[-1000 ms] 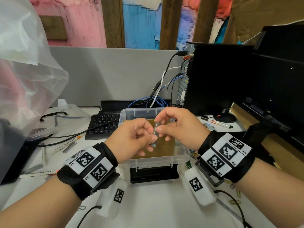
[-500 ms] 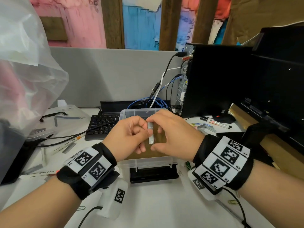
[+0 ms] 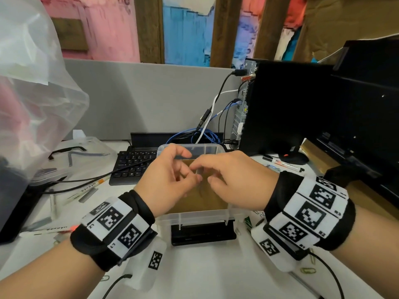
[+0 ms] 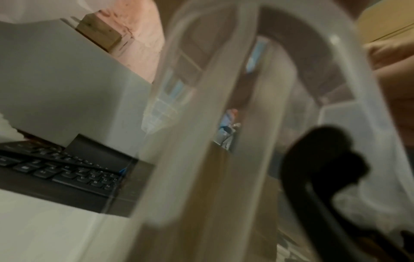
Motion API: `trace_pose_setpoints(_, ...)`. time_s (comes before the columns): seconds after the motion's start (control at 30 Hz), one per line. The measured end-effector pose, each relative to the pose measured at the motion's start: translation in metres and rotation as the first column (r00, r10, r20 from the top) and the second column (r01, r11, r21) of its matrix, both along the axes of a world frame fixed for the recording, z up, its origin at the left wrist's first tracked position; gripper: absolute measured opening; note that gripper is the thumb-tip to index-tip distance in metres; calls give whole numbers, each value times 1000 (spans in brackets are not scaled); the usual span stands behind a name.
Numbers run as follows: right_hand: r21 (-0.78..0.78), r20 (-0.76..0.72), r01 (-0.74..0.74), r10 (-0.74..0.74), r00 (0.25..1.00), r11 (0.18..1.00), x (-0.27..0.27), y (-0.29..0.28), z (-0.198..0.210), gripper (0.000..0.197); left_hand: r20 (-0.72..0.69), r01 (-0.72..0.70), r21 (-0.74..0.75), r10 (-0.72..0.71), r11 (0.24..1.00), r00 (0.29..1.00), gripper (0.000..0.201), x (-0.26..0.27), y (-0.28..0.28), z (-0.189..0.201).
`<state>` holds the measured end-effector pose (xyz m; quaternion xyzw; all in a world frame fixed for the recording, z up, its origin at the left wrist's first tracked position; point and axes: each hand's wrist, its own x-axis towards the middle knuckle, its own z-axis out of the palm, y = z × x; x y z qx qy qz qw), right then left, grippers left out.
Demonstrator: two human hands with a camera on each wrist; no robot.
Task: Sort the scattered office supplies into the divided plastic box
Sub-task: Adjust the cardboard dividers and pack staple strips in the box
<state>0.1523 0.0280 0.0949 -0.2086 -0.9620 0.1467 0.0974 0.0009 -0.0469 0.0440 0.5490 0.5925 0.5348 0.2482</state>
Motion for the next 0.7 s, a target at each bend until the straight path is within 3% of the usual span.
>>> trace_pose_setpoints(0.17, -81, 75, 25, -19, 997, 996, -10, 1, 6, 47, -210, -16, -20, 11, 1000, 978, 45, -8, -8, -2)
trace_pose_setpoints(0.27, -128, 172, 64, -41, 984, 990, -18, 6, 11, 50, -340, -96, 66, 113, 993, 934, 44, -26, -12, -5)
trace_pose_setpoints(0.37, -217, 361, 54, 29, 932, 975, -33, 12, 6, 47, -384, -141, 102, 170, 985, 908, 44, -45, -8, -13)
trace_pose_setpoints(0.47, -292, 519, 73, 93, 850, 954, -48, 17, -3, 45, -476, -72, 90, 106, 993, 873, 52, -45, -5, -22)
trace_pose_setpoints(0.57, -406, 583, 163, 117, 804, 899, -58, 20, -15, 36, -454, 11, 34, 5, 999, 891, 58, -44, -3, -31)
trace_pose_setpoints(0.7, -333, 663, 153, 116, 739, 931, -69, 22, -33, 28, -339, 26, -26, -33, 999, 940, 59, -46, -1, -38)
